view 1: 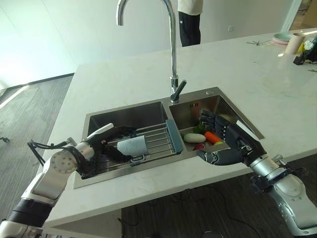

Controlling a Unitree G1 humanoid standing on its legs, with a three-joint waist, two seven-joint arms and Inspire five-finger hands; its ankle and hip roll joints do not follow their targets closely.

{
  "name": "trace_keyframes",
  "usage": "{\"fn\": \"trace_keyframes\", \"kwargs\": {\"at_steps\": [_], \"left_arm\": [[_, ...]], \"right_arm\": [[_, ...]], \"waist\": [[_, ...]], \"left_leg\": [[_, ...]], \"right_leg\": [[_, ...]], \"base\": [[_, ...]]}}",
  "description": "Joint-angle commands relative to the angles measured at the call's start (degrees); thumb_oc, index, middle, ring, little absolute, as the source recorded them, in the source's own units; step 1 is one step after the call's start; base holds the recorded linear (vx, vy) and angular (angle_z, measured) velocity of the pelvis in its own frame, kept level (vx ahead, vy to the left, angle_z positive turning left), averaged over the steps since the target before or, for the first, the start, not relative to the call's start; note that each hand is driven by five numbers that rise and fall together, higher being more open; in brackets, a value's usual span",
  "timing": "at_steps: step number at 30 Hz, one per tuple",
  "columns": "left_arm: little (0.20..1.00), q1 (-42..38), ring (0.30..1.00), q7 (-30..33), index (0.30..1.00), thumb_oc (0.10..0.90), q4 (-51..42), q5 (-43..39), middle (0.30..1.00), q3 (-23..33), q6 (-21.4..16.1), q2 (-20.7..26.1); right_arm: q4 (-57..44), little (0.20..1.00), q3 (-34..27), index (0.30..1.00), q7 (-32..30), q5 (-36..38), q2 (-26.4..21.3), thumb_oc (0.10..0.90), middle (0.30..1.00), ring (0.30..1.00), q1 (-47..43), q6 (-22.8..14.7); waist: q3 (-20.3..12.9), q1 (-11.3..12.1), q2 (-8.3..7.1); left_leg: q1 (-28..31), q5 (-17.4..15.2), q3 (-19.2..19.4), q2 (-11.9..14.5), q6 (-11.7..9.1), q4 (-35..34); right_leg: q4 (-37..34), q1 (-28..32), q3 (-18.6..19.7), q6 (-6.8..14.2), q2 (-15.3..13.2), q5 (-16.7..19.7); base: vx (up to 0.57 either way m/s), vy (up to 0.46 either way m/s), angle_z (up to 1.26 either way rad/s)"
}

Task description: Place the dishes in the dishwasher.

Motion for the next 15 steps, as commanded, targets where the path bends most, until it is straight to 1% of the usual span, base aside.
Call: {"fn": "trace_keyframes", "kwargs": {"at_steps": [1, 8, 15], "left_arm": [[0.9, -9.87, 0.9, 1.26, 0.9, 0.8, 1.22, 0.47, 0.9, 2.88, -1.5, 1.09], [0.9, -11.02, 0.9, 1.85, 0.9, 0.8, 3.06, 0.14, 0.9, 1.83, -1.56, 0.76], [0.9, -11.17, 0.9, 2.83, 0.9, 0.8, 5.86, 1.0, 0.9, 1.32, -2.47, 0.44]], "right_arm": [[-2.71, 0.9, -1.2, 0.9, -0.59, 4.03, -0.95, 0.8, 0.9, 0.9, -7.71, -5.55], [-2.35, 0.9, -0.93, 0.9, -0.63, 3.94, -1.03, 0.8, 0.9, 0.9, -8.01, -5.92], [-2.39, 0.9, -1.26, 0.9, -0.18, 3.97, -1.27, 0.8, 0.9, 0.9, -7.82, -5.92]], "waist": [[-1.79, -0.55, 0.07], [-1.71, -0.8, 0.01], [-1.58, -1.25, 0.05]], "left_leg": [[3.21, -12.38, 0.89, 1.18, -0.87, 4.3], [3.29, -12.51, 1.0, 1.1, -0.73, 4.3], [3.52, -12.72, 1.35, 1.04, -0.6, 4.3]], "right_leg": [[-0.89, 0.77, -0.56, 4.44, 0.76, -3.89], [-0.89, 0.66, -0.25, 4.33, 1.02, -3.94], [-0.89, 0.57, 0.12, 4.3, 1.19, -3.95]], "base": [[-0.01, -0.001, -0.05], [0.0, 0.0, 0.0], [-0.01, 0.007, -0.05]]}}
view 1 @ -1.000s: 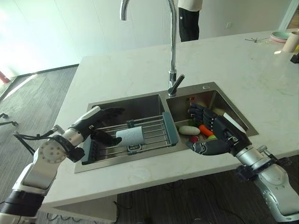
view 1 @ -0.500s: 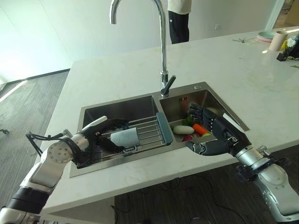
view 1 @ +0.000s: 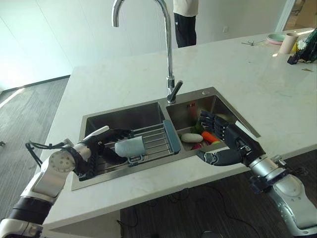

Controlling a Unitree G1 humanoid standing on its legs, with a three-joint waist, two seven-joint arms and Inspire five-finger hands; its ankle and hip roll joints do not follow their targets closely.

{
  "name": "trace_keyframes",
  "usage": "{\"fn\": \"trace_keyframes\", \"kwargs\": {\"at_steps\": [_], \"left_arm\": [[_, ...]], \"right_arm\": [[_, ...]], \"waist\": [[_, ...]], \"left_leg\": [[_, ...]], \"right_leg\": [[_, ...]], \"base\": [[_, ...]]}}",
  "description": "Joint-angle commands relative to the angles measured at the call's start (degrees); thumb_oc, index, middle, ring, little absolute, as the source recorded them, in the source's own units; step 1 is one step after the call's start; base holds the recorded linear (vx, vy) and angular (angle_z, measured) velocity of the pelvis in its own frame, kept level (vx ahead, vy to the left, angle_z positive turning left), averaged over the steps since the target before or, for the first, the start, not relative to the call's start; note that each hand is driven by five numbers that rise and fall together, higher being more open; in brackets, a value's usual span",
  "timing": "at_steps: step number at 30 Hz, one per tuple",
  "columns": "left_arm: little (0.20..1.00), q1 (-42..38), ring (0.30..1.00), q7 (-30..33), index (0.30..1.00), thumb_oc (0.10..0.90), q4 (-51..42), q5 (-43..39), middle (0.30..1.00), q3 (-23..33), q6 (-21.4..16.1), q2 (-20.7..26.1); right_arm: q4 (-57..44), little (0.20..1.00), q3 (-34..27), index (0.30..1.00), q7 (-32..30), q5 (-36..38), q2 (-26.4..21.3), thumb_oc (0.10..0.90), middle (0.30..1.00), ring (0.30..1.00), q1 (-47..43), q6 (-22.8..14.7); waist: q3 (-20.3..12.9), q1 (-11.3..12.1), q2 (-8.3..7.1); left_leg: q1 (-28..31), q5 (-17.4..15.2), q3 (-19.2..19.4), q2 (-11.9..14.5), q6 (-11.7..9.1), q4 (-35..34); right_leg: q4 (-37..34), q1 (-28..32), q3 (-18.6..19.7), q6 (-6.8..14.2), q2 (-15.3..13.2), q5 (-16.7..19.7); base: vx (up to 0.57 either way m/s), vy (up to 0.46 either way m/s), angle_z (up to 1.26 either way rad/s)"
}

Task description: Place the dishes in the dishwasher.

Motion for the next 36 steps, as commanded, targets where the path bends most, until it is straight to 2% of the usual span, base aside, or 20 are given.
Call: {"fn": "trace_keyframes", "kwargs": {"at_steps": [1, 23, 36], "left_arm": [[0.9, -9.47, 0.9, 3.54, 0.9, 0.8, 0.34, 0.96, 0.9, 1.63, -3.33, 0.45], [0.9, -10.17, 0.9, 3.23, 0.9, 0.8, 3.34, 3.25, 0.9, -0.07, -3.74, -0.6], [0.9, -10.21, 0.9, 7.01, 0.9, 0.8, 5.88, 5.9, 0.9, -0.66, -4.26, -1.03]], "right_arm": [[-2.38, 0.9, -1.71, 0.9, -0.22, 3.9, -1.2, 0.8, 0.9, 0.9, -7.79, -5.95], [-1.82, 0.9, -1.54, 0.9, -0.1, 3.49, -1.23, 0.8, 0.9, 0.9, -7.86, -6.11], [-1.72, 0.9, -1.61, 0.9, 0.41, 3.56, -1.46, 0.8, 0.9, 0.9, -7.63, -5.91]], "waist": [[-1.52, -1.08, 0.24], [-1.4, -1.67, 0.02], [-1.26, -2.02, -0.24]], "left_leg": [[3.47, -12.69, 0.91, 1.02, -0.59, 4.01], [4.03, -13.18, 1.48, 0.85, -0.25, 4.01], [4.28, -13.32, 1.74, 0.74, -0.08, 4.01]], "right_leg": [[-0.88, 1.1, -0.8, 4.33, 1.04, -4.4], [-0.88, 1.1, -0.07, 4.32, 1.35, -4.38], [-0.88, 1.13, 0.38, 4.25, 1.58, -4.37]], "base": [[0.0, 0.0, 0.0], [0.0, 0.002, -0.01], [0.01, 0.004, -0.02]]}}
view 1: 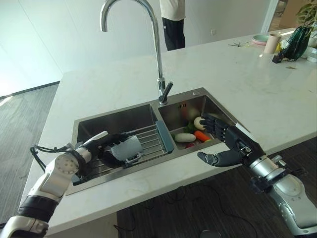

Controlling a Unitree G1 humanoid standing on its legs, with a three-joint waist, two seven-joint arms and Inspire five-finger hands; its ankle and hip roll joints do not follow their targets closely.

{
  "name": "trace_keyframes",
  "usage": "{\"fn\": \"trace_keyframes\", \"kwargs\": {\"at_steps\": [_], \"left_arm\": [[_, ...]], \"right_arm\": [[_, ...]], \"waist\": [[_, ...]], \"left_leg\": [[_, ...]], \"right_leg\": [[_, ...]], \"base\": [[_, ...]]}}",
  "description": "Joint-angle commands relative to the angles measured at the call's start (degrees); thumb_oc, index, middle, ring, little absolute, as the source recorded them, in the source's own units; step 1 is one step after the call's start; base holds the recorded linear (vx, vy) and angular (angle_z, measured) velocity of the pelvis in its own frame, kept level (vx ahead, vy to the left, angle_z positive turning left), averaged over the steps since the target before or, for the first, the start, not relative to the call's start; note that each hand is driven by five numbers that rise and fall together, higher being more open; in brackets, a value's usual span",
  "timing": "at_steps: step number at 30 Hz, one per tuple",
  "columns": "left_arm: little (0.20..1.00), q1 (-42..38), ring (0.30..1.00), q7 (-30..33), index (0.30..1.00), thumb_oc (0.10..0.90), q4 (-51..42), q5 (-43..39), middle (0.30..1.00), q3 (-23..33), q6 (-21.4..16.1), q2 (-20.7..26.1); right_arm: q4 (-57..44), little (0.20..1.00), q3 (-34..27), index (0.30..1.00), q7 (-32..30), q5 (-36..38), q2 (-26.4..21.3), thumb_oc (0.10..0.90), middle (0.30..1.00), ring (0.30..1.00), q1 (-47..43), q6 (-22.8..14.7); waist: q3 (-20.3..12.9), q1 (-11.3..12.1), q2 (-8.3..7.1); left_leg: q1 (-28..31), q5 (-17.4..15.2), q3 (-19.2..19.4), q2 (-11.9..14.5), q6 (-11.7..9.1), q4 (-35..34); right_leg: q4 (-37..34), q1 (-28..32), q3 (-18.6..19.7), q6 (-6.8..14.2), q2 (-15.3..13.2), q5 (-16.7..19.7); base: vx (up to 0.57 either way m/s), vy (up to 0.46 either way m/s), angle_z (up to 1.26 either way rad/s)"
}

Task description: Place the dishes in the dishwasher.

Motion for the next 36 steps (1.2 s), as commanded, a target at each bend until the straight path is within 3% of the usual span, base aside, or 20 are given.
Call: {"fn": "trace_keyframes", "kwargs": {"at_steps": [1, 24, 32, 33, 35, 36], "left_arm": [[0.9, -8.83, 0.9, 4.67, 0.9, 0.8, -0.24, 1.53, 0.9, 1.86, -3.88, 1.13], [0.9, -10.33, 0.9, 5.57, 0.9, 0.8, 1.47, 2.88, 0.9, 0.09, -4.98, -0.34], [0.9, -10.03, 0.9, 2.95, 0.9, 0.8, 2.85, 5.29, 0.9, -1.06, -1.99, -0.92], [0.575, -10.07, 0.575, 1.86, 0.575, 0.584, 3.61, 6.17, 0.575, -1.56, -0.76, -1.12], [0.429, -10.09, 0.429, 1.49, 0.429, 0.486, 4.18, 6.94, 0.429, -2.07, 0.16, -1.39], [0.429, -10.09, 0.429, 1.49, 0.429, 0.486, 4.18, 6.94, 0.429, -2.07, 0.16, -1.39]], "right_arm": [[-3.82, 0.9, -1.71, 0.9, -0.12, 3.59, -0.95, 0.8, 0.9, 0.9, -7.42, -5.92], [-3.15, 0.9, -1.32, 0.9, 0.48, 2.91, -0.58, 0.8, 0.9, 0.9, -7.67, -6.33], [-3.17, 0.9, -1.74, 0.9, 1.14, 3.05, -0.63, 0.8, 0.9, 0.9, -7.34, -6.32], [-3.15, 0.9, -1.71, 0.9, 1.33, 2.9, -0.59, 0.8, 0.9, 0.9, -7.25, -6.33], [-3.18, 0.9, -1.68, 0.9, 1.42, 2.87, -0.6, 0.8, 0.9, 0.9, -7.22, -6.29], [-3.18, 0.9, -1.68, 0.9, 1.42, 2.87, -0.6, 0.8, 0.9, 0.9, -7.22, -6.29]], "waist": [[-1.23, -0.71, -0.12], [-1.12, -1.21, -0.57], [-1.09, -1.7, -0.55], [-1.1, -1.8, -0.49], [-1.11, -1.89, -0.47], [-1.11, -1.89, -0.47]], "left_leg": [[3.57, -13.17, 0.3, -0.09, 0.15, 4.05], [3.85, -13.52, 0.69, -0.38, 0.56, 4.05], [4.04, -13.67, 1.0, -0.4, 0.68, 4.05], [4.04, -13.65, 1.05, -0.38, 0.68, 4.05], [4.04, -13.63, 1.09, -0.37, 0.67, 4.05], [4.04, -13.63, 1.09, -0.37, 0.67, 4.05]], "right_leg": [[-0.69, 1.38, -1.02, 4.28, 0.83, -4.8], [-0.69, 1.29, -0.35, 4.4, 0.95, -4.65], [-0.69, 1.13, 0.2, 4.38, 1.35, -4.62], [-0.69, 1.1, 0.27, 4.37, 1.42, -4.63], [-0.69, 1.05, 0.3, 4.38, 1.43, -4.58], [-0.69, 1.05, 0.3, 4.38, 1.43, -4.58]], "base": [[0.0, 0.0, 0.0], [0.0, 0.002, -0.01], [0.0, 0.0, 0.0], [0.0, 0.0, 0.0], [0.0, 0.001, -0.02], [-0.01, -0.003, -0.05]]}}
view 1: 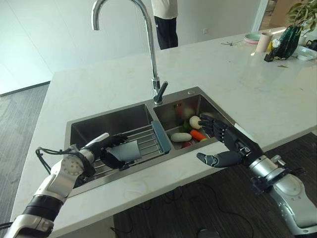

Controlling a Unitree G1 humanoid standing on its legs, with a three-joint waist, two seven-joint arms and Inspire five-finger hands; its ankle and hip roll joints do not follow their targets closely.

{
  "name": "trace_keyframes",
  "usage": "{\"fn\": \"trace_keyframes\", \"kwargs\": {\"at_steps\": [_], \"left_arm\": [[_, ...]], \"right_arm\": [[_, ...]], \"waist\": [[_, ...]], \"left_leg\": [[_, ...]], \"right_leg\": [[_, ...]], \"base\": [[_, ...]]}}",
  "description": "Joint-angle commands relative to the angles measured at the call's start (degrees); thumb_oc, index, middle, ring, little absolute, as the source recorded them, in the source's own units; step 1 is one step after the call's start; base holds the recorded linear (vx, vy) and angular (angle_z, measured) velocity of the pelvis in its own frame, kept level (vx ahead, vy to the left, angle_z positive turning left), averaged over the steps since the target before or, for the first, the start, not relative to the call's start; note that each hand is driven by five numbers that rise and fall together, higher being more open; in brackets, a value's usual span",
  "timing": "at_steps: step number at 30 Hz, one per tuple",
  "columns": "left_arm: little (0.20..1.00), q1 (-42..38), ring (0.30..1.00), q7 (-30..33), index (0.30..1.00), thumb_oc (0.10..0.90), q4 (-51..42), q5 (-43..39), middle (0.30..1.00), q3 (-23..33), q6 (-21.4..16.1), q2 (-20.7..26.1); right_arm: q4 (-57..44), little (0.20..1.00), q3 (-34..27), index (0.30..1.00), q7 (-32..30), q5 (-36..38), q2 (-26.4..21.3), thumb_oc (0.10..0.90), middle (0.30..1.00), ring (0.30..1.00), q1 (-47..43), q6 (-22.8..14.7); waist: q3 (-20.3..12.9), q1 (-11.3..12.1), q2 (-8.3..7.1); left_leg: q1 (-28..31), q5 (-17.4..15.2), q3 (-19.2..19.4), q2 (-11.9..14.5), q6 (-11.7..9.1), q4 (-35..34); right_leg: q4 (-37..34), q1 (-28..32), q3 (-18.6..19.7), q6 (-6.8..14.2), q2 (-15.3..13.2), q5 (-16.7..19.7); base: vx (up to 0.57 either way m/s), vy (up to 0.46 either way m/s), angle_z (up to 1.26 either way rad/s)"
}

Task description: Place the dishes in the dishwasher.

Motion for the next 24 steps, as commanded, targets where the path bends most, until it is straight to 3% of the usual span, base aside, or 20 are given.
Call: {"fn": "trace_keyframes", "kwargs": {"at_steps": [1, 8, 18, 24], "left_arm": [[0.3, -8.14, 0.3, -1.26, 0.3, 0.4, 0.89, 3.66, 0.3, -0.34, 1.26, 0.37], [0.3, -5.96, 0.3, -1.35, 0.3, 0.4, 3.51, 4.75, 0.3, -0.39, 1.8, -0.68], [0.3, -4.44, 0.3, 6.47, 0.3, 0.4, -3.22, -5.94, 0.3, 4.8, -5.64, 0.33], [0.3, 0.91, 0.3, 15.58, 0.3, 0.4, -14.2, -10.63, 0.3, 15.13, -12.47, 0.19]], "right_arm": [[-3.24, 0.9, -1.57, 0.9, -0.38, 2.93, -0.67, 0.8, 0.9, 0.9, -7.11, -6.17], [-3.28, 0.9, -1.9, 0.9, -0.37, 2.99, -1.0, 0.8, 0.9, 0.9, -6.47, -6.19], [-3.5, 0.9, -2.22, 0.9, -0.34, 2.24, -0.21, 0.8, 0.9, 0.9, -6.02, -6.6], [-4.72, 0.9, -4.19, 0.9, -0.36, 1.49, 1.97, 0.8, 0.9, 0.9, -4.41, -6.66]], "waist": [[-1.33, -0.41, 0.37], [-1.31, -0.42, 0.28], [-1.21, 0.72, 0.1], [-1.27, 2.5, -0.19]], "left_leg": [[3.47, -13.69, -0.35, -0.44, 0.66, 4.6], [3.52, -13.66, -0.07, -0.31, 0.59, 4.6], [3.3, -13.42, -0.67, -0.26, 0.34, 4.6], [2.67, -13.13, -2.28, -0.39, 0.11, 4.6]], "right_leg": [[1.21, 0.9, -0.87, 4.36, 0.98, -5.85], [1.21, 0.75, -0.85, 4.42, 1.01, -5.81], [1.21, 1.11, -1.9, 4.42, 0.41, -5.88], [1.21, 1.45, -3.14, 4.33, -0.18, -6.3]], "base": [[-0.01, -0.006, -0.04], [-0.02, -0.007, -0.05], [0.0, -0.002, 0.0], [-0.01, -0.039, 0.08]]}}
